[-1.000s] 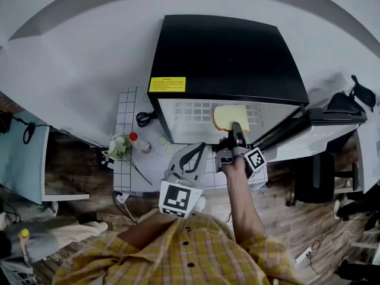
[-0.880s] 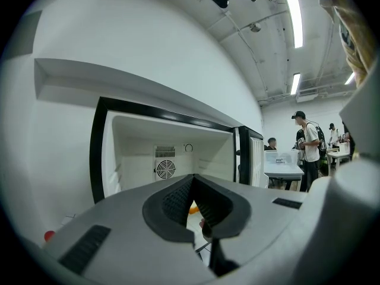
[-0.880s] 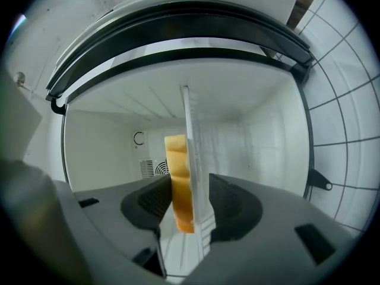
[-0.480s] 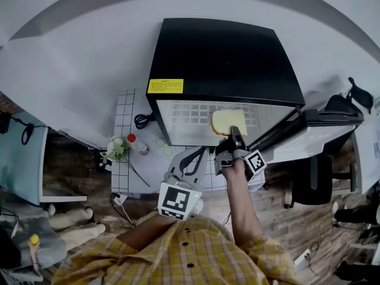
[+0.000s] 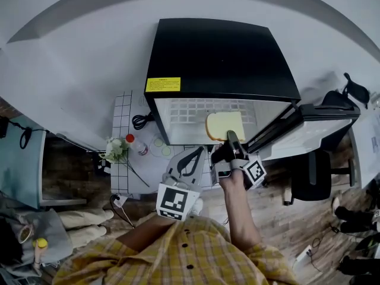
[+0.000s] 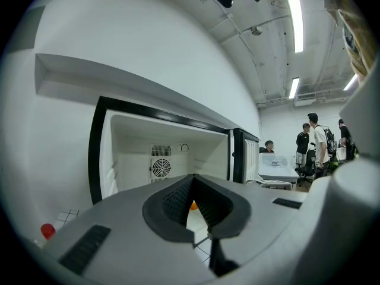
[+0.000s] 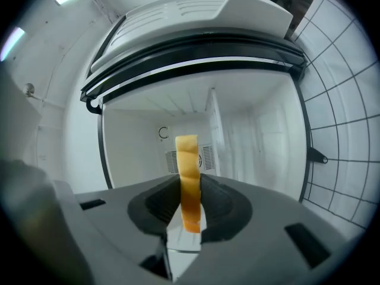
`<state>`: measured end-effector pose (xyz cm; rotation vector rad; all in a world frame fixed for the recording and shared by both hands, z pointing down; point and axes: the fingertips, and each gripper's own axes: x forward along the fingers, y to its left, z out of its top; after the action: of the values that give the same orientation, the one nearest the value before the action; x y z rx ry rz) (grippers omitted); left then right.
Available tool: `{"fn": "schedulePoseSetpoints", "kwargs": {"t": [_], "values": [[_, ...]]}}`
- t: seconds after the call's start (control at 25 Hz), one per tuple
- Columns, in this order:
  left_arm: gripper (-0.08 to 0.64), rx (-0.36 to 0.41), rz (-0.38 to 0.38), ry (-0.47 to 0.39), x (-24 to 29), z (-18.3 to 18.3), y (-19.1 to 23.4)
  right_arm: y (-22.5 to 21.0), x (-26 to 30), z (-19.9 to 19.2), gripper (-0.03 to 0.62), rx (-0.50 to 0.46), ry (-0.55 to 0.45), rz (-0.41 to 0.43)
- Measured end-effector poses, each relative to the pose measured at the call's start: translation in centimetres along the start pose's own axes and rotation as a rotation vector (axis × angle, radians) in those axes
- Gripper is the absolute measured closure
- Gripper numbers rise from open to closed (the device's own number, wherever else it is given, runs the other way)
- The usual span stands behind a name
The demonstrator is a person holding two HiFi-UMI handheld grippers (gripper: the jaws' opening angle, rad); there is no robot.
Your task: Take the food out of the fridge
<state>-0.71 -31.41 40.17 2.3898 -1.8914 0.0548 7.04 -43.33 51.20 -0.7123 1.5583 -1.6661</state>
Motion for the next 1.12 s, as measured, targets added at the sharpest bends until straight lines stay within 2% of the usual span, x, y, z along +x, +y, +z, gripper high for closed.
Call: {"fn": "schedulePoseSetpoints", "kwargs": {"t": [0.12,0.48,0.76,0.88,1.0,1.12], "values": [[0.555,0.003,-0.006,-0.009,-0.3,0.2,0.0,1.6,-1.0,-1.1,0.508,-0.044,0.015,0.013],[0.555,-0.021,-0.017,-0.023,-1.4,0.7,0.0,5.3,-3.7,-3.5,0.508,-0.287,0.05,0.019],[0.555,-0.021,-0.023,-0.03,-2.4,0.9,-0.2,8.3,-5.4,-5.2,0.508,-0.585,0.059,0.023],[0.555,-0.023,-0.024,-0.029,-2.4,1.2,-0.8,9.6,-6.3,-5.3,0.508,-0.723,0.059,-0.004],[0.555,-0.038,-0.028,-0.032,-2.8,0.9,-0.2,10.0,-6.5,-6.8,0.508,-0.887,0.06,-0.018],[0.555,-0.038,-0.03,-0.038,-3.1,0.9,0.1,10.1,-6.8,-8.2,0.508,-1.013,0.075,-0.041]]}}
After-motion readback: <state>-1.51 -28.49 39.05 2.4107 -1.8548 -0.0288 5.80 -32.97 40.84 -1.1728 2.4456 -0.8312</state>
